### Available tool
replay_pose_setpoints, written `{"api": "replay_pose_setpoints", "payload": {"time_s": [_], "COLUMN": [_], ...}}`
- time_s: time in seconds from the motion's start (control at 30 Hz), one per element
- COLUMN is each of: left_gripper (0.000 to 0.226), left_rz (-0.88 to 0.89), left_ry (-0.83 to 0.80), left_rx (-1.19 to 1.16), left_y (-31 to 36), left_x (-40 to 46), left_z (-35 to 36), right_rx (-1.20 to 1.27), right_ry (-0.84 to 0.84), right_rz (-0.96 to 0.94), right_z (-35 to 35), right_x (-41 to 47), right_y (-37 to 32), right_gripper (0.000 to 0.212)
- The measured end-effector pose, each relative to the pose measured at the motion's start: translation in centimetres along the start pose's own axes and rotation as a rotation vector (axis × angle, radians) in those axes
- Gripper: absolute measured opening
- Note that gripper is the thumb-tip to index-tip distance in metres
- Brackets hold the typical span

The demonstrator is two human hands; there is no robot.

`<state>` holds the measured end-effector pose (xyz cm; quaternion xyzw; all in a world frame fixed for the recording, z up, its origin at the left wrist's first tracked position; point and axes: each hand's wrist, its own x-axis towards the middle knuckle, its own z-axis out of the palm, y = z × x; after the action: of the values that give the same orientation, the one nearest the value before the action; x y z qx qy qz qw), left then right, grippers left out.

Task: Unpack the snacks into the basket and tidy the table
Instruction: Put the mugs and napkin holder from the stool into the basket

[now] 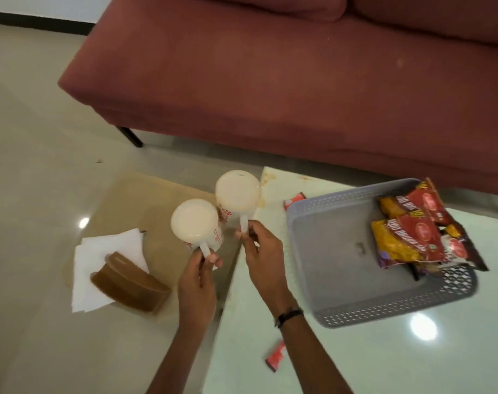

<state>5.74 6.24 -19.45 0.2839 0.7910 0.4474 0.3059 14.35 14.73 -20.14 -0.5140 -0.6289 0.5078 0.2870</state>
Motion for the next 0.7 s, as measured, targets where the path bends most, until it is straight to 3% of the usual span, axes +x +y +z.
{"api": "replay_pose_setpoints", "payload": {"time_s": [0.1, 0.33, 0.5, 0.7], "left_gripper": [0.024, 0.017, 0.023, 0.026], "left_rz": [0.086, 0.273, 0.295, 0.276], "left_ry": [-0.189, -0.582, -0.779, -0.910], "left_rx": [0.094, 0.164, 0.228, 0.335], "left_y": [2.2, 5.6, 5.4, 3.7], "left_x": [-0.8, -0.4, 1.9, 3.5], "left_z": [2.6, 12.4, 18.5, 20.9], "right_rx": [0.065, 0.102, 0.139, 0.139], "right_ry": [0.198, 0.474, 0.577, 0.659], "right_rz": [0.066, 0.291, 0.384, 0.422], "right_z": [-4.7, -13.3, -14.6, -13.5], "right_x": [-2.7, -7.6, -8.7, -8.2], "right_y": [0.5, 5.8, 9.6, 11.4], "right_gripper": [0.027, 0.004, 0.017, 0.011]}}
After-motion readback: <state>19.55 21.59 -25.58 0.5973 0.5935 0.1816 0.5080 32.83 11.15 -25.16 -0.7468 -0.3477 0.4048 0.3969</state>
